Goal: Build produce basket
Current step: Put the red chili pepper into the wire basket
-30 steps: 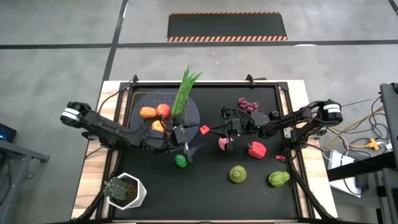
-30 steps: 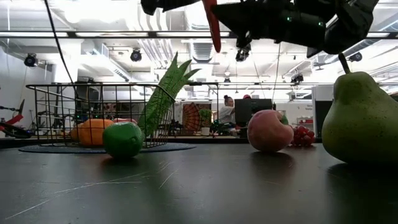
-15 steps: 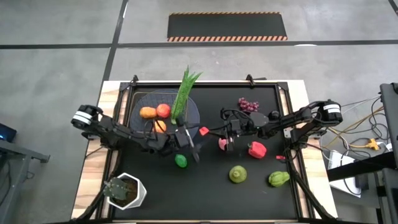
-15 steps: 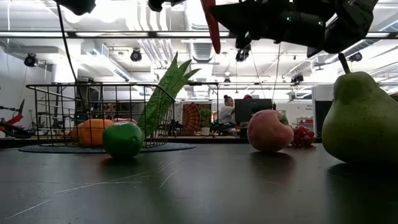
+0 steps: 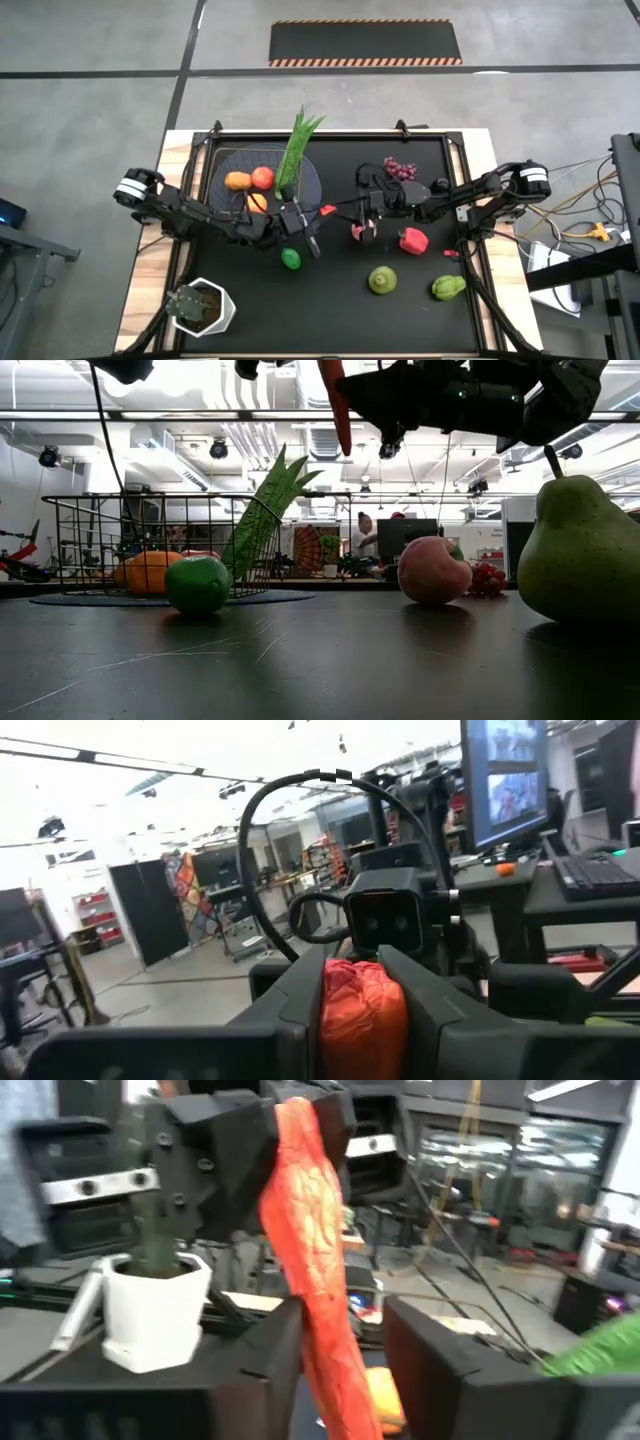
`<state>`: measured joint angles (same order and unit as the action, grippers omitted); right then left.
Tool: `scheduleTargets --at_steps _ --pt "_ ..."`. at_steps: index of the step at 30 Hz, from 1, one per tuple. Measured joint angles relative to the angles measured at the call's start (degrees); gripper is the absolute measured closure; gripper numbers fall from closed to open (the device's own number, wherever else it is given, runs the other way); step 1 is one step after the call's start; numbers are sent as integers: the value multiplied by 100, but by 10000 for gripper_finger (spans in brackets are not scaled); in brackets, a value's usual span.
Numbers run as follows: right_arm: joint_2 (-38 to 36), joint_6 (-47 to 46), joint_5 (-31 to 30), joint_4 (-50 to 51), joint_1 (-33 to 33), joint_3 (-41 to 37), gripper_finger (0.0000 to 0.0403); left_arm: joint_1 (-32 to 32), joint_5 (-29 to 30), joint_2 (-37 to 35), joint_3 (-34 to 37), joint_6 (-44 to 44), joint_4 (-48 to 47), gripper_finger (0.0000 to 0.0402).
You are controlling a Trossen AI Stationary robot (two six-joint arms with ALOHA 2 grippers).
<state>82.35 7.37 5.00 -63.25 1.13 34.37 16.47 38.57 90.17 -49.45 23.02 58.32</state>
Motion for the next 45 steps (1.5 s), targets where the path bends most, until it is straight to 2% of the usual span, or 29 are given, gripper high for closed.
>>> scheduleTargets --at_steps 2,5,9,13,14,21,29,38,45 --pt "-72 -2 -210 112 1 0 243 3 245 -6 -5 47 -66 346" --pt "-353 -5 -548 464 2 0 204 10 991 -84 -5 371 -79 346" --pt "-871 -2 -1093 1363 2 0 188 2 2727 -340 -69 1196 -78 346" --pt "-1377 -91 -1426 2146 2 0 199 -115 4757 -608 -118 2179 -69 346" --pt "-1466 -99 -1428 2291 2 0 203 -175 5073 -662 -89 2333 -71 346" --pt "-1692 -183 -1426 2760 2 -2 214 -533 5152 -822 325 1915 -42 346" --pt "-1486 -293 -1424 2824 2 -9 215 -1087 5134 -561 631 704 -76 346" --pt "-1428 -303 -1419 2783 2 -10 215 -1719 4986 -196 723 576 -74 345" --pt "-1428 -298 -1419 2783 2 -11 216 -2025 4627 260 736 194 -82 298"
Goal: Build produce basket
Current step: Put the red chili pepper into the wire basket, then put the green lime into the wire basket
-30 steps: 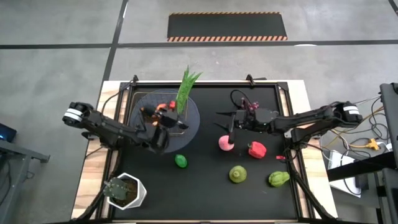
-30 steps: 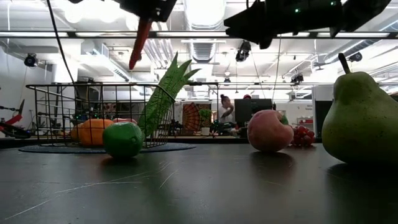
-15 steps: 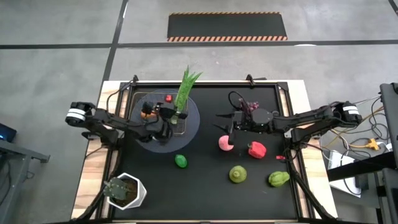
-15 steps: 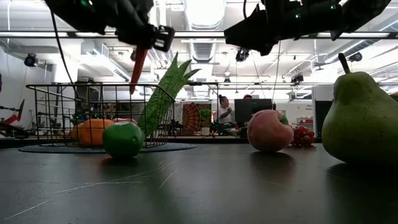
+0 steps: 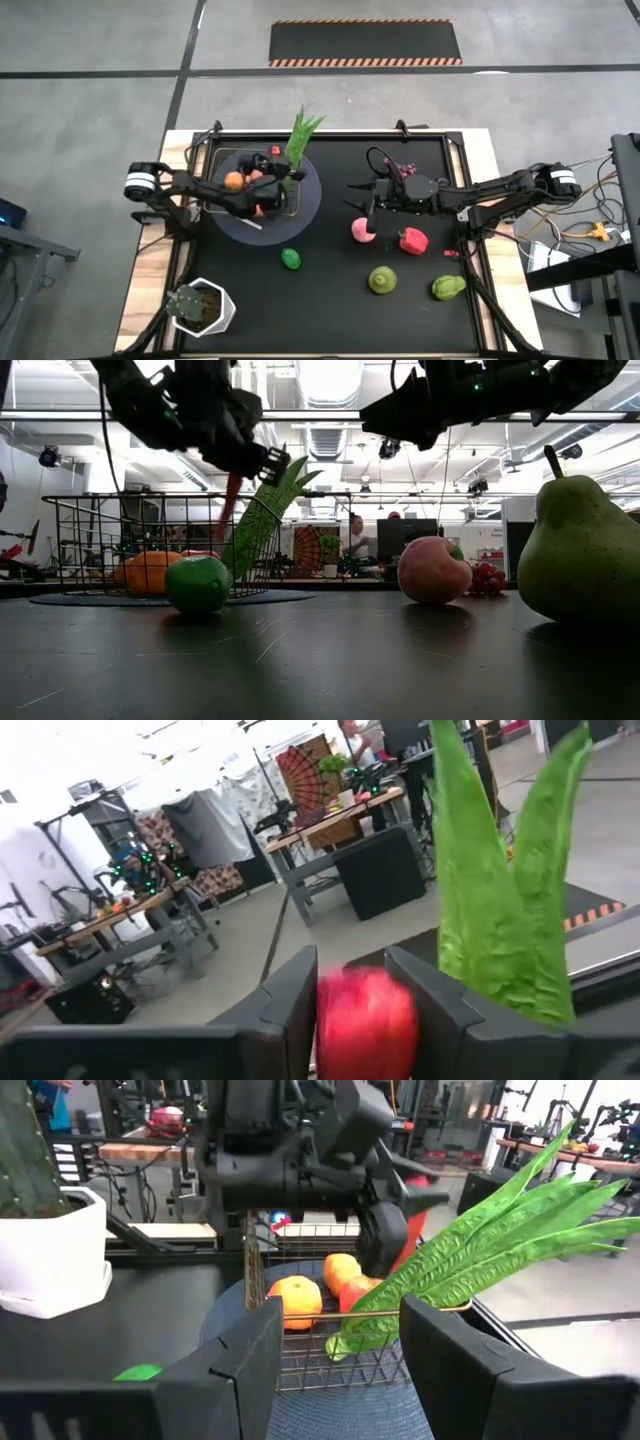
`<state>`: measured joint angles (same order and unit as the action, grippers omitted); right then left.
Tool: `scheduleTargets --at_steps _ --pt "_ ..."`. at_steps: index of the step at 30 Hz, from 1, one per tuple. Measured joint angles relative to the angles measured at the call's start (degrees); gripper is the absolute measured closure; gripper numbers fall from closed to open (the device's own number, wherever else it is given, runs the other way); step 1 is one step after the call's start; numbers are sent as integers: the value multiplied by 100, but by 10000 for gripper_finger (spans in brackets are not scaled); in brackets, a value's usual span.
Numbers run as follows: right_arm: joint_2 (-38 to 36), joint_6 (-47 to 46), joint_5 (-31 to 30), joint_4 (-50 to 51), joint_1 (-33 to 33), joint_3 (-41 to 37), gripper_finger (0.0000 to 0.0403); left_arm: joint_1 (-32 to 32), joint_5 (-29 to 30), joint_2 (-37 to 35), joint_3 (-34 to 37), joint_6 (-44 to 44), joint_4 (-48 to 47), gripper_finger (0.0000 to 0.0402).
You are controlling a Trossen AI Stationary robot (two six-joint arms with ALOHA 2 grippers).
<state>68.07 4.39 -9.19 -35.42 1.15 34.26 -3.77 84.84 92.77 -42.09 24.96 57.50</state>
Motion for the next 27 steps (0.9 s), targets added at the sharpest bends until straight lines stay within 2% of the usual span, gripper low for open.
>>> scheduleTargets --at_steps 16,23,27 --pt "0 -89 4 2 0 0 216 -51 -140 189 -13 -61 52 288" --pt "-7 -185 4 5 0 0 216 76 -149 -132 -386 851 54 265" --pt "-13 -477 9 156 -4 1 216 347 -286 -399 -609 878 56 260"
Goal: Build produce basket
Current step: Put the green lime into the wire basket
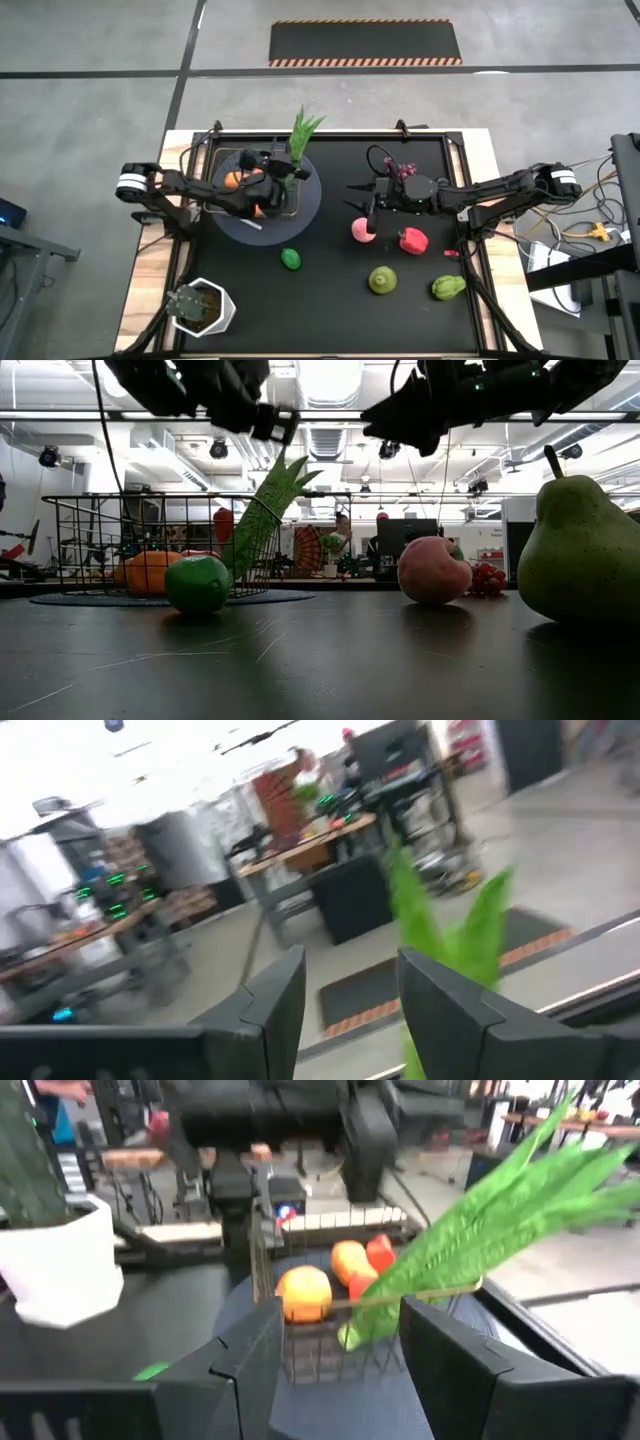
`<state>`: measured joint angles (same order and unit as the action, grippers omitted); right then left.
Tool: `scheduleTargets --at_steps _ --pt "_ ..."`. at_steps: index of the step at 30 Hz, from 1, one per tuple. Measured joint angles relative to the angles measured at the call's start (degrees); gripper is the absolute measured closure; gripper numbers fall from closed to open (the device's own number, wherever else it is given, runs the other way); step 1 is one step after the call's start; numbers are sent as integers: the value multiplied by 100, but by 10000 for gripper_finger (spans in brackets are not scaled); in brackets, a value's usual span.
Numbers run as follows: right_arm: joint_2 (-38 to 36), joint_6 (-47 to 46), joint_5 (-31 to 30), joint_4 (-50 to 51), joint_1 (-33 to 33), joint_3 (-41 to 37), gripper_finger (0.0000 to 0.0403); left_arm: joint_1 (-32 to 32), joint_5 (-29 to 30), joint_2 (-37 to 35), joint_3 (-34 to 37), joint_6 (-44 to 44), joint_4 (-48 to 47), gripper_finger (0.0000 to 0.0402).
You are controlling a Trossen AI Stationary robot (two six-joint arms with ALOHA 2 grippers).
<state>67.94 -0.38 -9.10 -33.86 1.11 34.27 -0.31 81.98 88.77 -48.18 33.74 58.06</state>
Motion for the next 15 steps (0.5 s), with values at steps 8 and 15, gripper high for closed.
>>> scheduleTargets --at_steps 8,15 --pt "0 109 -17 515 -86 -1 193 817 -2806 -274 21 -706 -181 259" --pt "0 845 -92 939 -516 1 163 1250 -5061 -278 84 -1174 -841 259"
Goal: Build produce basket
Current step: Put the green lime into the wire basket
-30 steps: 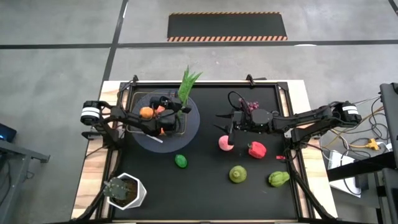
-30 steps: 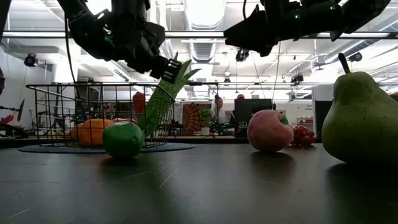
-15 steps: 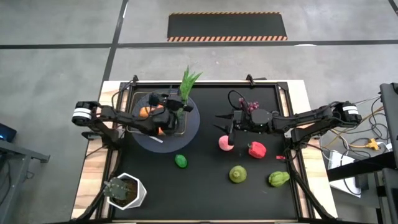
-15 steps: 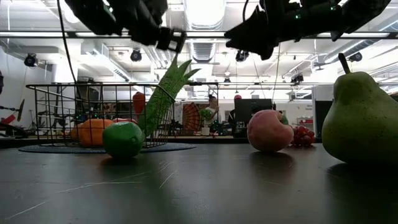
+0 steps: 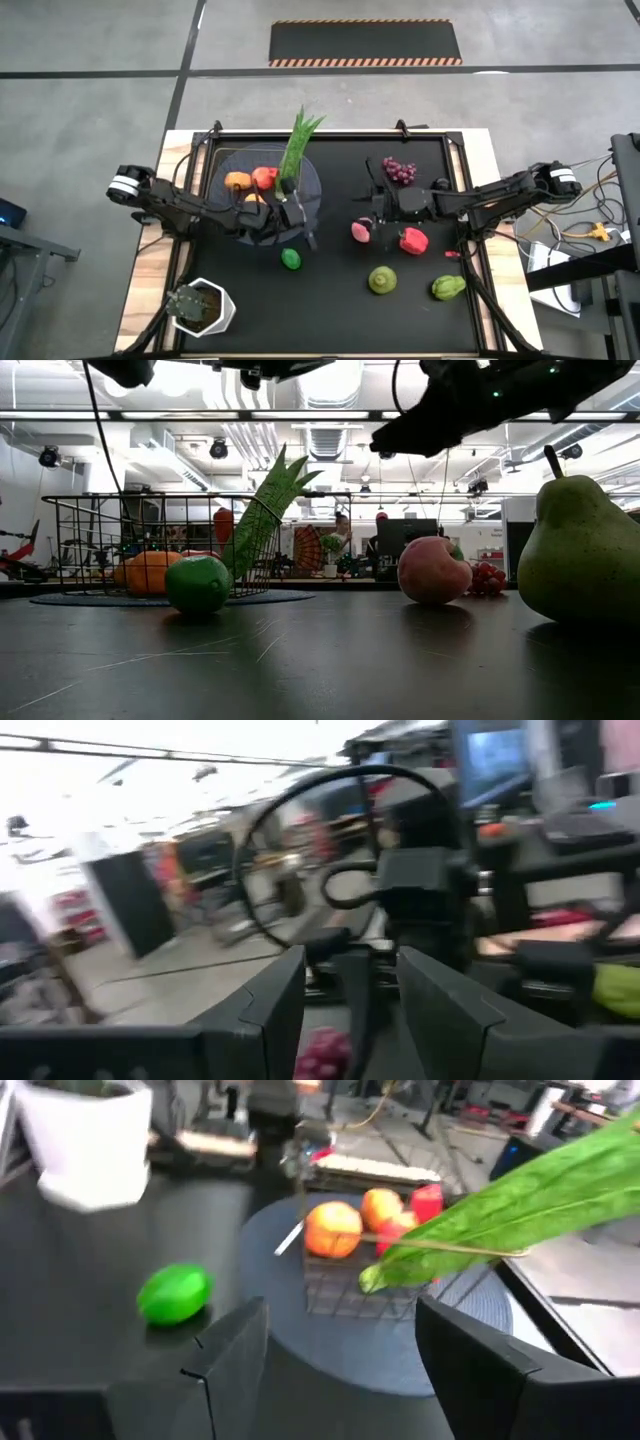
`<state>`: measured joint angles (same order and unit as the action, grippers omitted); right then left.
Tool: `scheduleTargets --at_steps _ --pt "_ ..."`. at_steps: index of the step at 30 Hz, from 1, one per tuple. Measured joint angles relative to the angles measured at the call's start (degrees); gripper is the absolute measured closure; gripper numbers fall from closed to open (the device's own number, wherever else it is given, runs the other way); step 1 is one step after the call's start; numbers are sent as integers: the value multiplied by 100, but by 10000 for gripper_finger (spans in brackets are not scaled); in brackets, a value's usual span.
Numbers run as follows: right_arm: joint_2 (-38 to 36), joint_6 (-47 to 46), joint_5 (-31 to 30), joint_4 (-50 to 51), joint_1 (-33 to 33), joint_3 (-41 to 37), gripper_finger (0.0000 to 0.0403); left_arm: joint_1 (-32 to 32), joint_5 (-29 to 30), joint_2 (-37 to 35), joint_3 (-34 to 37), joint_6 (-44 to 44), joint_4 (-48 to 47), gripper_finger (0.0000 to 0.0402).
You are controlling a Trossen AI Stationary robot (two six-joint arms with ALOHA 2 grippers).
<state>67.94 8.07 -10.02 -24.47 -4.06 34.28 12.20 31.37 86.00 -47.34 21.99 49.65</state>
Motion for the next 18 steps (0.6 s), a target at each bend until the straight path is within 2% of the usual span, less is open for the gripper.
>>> scheduleTargets --at_steps 3,8,12,16,18 --pt "-2 -69 -209 356 -227 0 157 127 -88 0 24 -213 -6 259" --pt "-4 -712 -1097 1448 -619 42 154 226 -87 0 86 -220 -14 259" --pt "19 -2026 -1583 3207 -732 727 155 226 -83 0 86 -225 -14 259" --pt "48 -2544 -1764 5182 -951 1495 180 226 -76 0 75 -229 4 259" --pt "14 -2797 -1878 5849 -1123 1795 200 226 -84 5 75 -256 7 259"
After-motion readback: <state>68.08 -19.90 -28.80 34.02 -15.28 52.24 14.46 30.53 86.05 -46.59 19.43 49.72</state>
